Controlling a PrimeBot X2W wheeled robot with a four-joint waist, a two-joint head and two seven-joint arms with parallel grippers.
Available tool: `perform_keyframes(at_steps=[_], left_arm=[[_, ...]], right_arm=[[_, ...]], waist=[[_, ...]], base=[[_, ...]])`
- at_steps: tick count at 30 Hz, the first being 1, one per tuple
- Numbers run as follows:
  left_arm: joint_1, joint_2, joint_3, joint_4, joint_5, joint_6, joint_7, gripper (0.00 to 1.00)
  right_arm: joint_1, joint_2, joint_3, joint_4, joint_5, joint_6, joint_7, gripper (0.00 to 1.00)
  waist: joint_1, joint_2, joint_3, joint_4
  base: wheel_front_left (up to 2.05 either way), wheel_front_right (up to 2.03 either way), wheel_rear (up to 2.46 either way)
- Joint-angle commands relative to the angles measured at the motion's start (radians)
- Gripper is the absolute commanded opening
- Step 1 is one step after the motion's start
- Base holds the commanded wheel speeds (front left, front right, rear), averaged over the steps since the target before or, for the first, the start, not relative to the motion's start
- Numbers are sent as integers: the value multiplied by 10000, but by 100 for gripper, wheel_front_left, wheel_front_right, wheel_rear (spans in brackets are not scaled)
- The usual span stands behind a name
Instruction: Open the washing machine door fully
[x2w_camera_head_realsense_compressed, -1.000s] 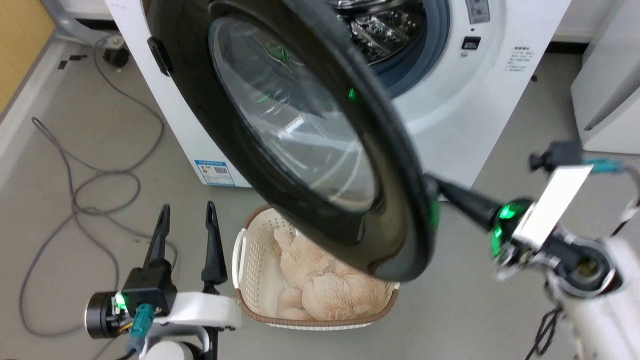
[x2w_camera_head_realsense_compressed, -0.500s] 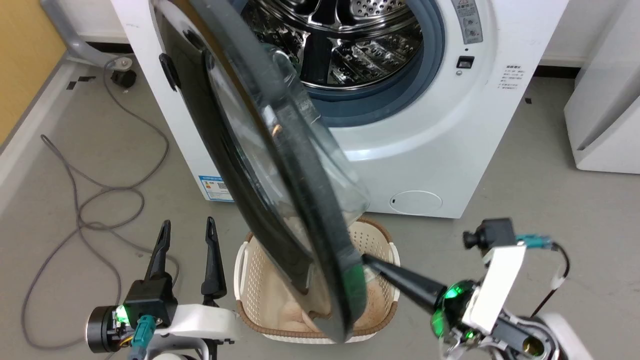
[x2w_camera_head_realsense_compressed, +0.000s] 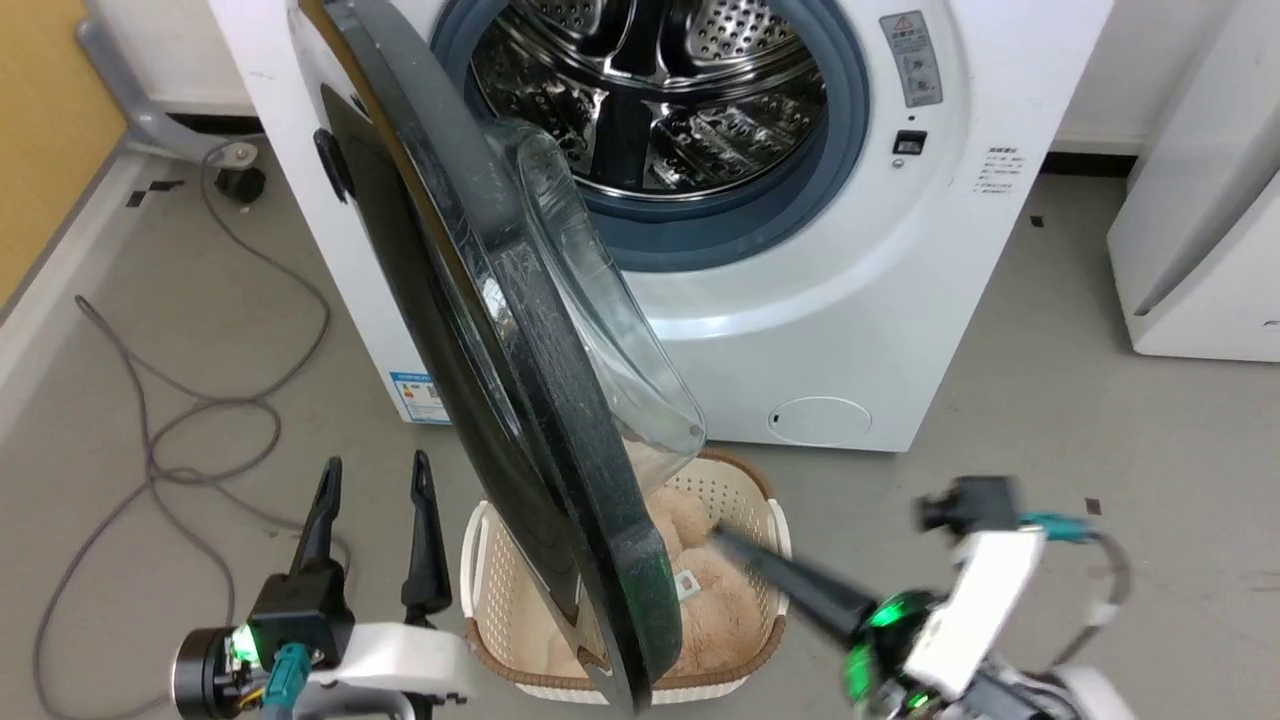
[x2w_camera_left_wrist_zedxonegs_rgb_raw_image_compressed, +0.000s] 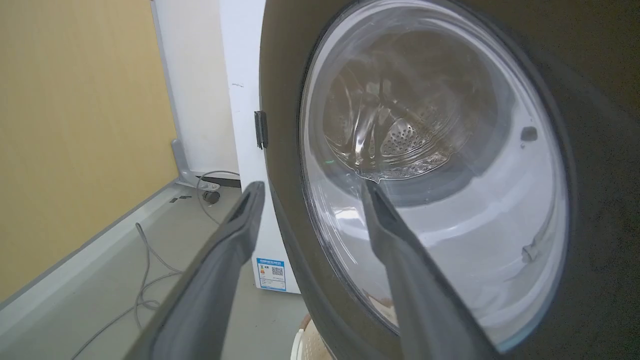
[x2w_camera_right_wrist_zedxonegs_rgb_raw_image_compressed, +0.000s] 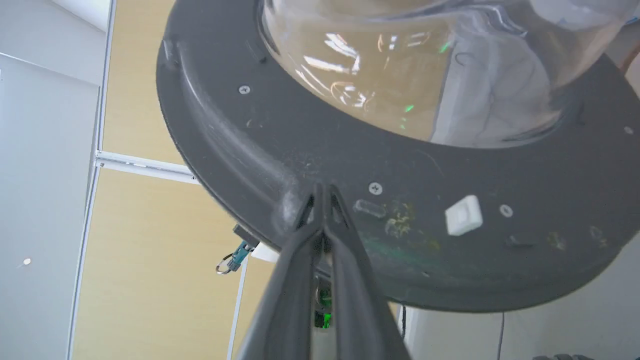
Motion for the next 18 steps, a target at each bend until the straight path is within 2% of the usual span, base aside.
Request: perform_keyframes(at_steps=[1, 2, 4, 12, 15, 18], left_arm=[[206, 10, 57, 36, 71, -19, -53, 100], [206, 10, 57, 36, 71, -19, -53, 100], [261, 10, 74, 54, 76, -32, -53, 100], [399, 10, 151, 34, 79, -53, -53, 100], [420, 10, 190, 2, 95, -69, -53, 100], [477, 10, 254, -47, 106, -64, -53, 100]], right_arm=[[169, -32, -403, -252, -370, 65, -609, 0], [169, -32, -403, -252, -370, 65, -609, 0], [178, -135, -801, -598, -960, 65, -1494, 0], [327, -561, -2290, -1144, -3052, 65, -6045, 0], [434, -960, -2489, -990, -3877, 65, -7492, 0], [570, -1514, -2552, -684, -5372, 65, -8378, 0]], waist=[[1, 0, -98, -79], [1, 0, -98, -79], [1, 0, -175, -119], [1, 0, -402, -337], [1, 0, -447, -401], [1, 0, -483, -479]], base=[[0, 0, 0], [0, 0, 0], [0, 0, 0], [0, 0, 0], [0, 0, 0], [0, 0, 0]])
